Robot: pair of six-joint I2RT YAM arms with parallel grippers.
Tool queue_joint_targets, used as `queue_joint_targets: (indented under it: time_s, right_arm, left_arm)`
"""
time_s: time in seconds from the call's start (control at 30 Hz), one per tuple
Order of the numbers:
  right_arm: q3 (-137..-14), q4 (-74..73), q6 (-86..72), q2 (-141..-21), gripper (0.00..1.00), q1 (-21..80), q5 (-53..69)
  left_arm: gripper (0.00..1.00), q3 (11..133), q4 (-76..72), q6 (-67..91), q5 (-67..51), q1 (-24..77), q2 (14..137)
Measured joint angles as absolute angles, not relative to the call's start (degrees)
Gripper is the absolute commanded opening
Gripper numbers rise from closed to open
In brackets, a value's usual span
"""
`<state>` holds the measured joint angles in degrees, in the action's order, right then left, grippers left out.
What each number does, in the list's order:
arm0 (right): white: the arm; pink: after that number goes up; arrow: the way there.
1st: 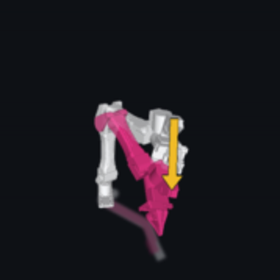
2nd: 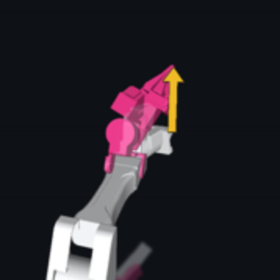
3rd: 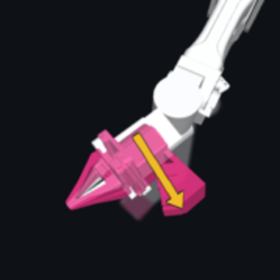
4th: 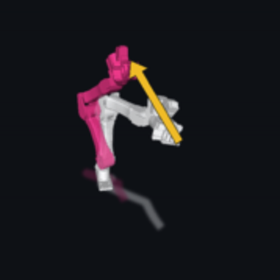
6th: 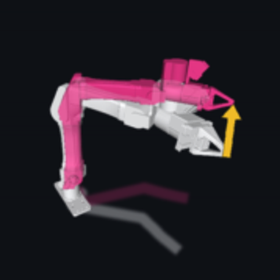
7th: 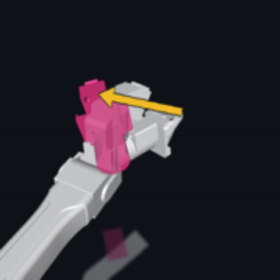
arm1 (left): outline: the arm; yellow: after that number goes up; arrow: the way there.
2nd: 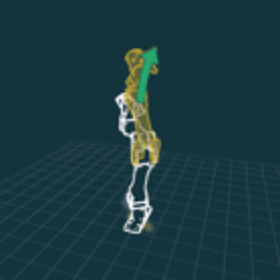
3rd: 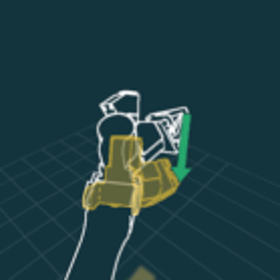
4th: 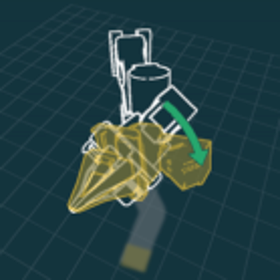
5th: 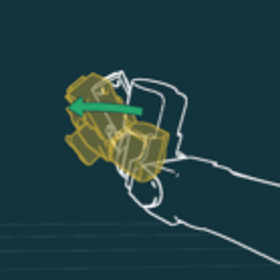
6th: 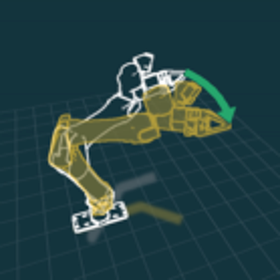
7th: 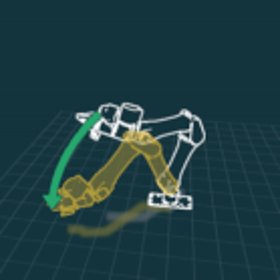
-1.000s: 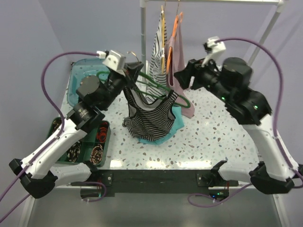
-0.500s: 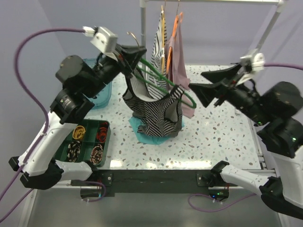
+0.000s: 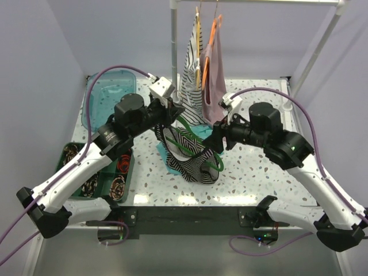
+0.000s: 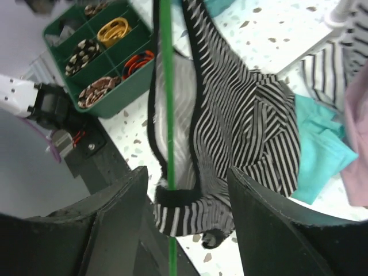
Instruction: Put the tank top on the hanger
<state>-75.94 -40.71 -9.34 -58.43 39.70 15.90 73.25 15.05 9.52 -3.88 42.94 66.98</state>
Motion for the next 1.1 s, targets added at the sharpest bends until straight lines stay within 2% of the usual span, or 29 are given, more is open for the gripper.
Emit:
queue_joint_targets:
  time_s: [0.17,0.3,0.4,0.43,0.5,0.53,0.57,0.63,0.67,0.73,0.83,0.93,1.1]
  right_arm:
    - [-74.5,-41.1,-9.4,-59.7,0.58,48.8,10.5]
    - [-72.9,-42.5,-9.5,-60.6,0.50,52.6,5.1]
    - [-72.4,-43.5,-9.8,-60.6,0.39,52.8,1.8]
    - [-72.4,-43.5,-9.9,-60.5,0.28,52.8,0.9]
    - [-71.9,-43.4,-10.1,-60.1,0.14,52.9,-0.6]
    - [-71.5,-43.4,-10.4,-59.8,0.00,52.9,-0.9]
    - [-71.2,-43.3,-10.5,-59.4,0.00,52.9,-1.1]
    - [-70.3,-42.8,-11.2,-58.3,0.00,52.9,-0.9]
    - [-70.1,-42.8,-11.4,-57.9,0.00,53.1,-1.0]
    - [-69.8,-43.0,-11.9,-56.9,0.00,53.4,-1.2]
    - [-69.7,-43.9,-12.8,-55.6,0.00,53.2,-4.0]
    - [-68.3,-44.7,-13.5,-53.7,0.00,53.1,-5.5]
    - [-64.3,-48.4,-15.2,-48.7,0.00,53.1,-5.9]
  left_arm:
    - [0.00,73.2,11.4,10.1,-3.9,42.9,66.0]
    - [0.00,73.2,10.5,10.2,-4.2,42.9,66.0]
    - [0.00,73.2,10.2,10.4,-4.4,42.9,66.0]
    - [0.00,73.2,10.1,10.5,-4.4,42.9,66.0]
    - [0.00,73.2,10.0,10.5,-4.7,42.9,66.0]
    - [0.00,73.2,9.8,10.5,-4.9,42.9,66.0]
    - [0.00,73.2,9.7,10.5,-5.1,42.9,66.0]
    - [0.12,73.0,9.0,10.6,-5.7,43.0,66.1]
    - [0.29,72.8,8.4,10.8,-5.9,43.1,66.2]
    - [0.51,72.8,7.6,11.2,-6.3,43.3,66.5]
    - [0.67,72.8,6.5,12.1,-5.5,43.4,66.6]
    - [0.72,72.8,5.9,12.8,-3.9,43.4,66.2]
    - [0.75,72.0,4.8,12.9,-1.5,43.3,63.3]
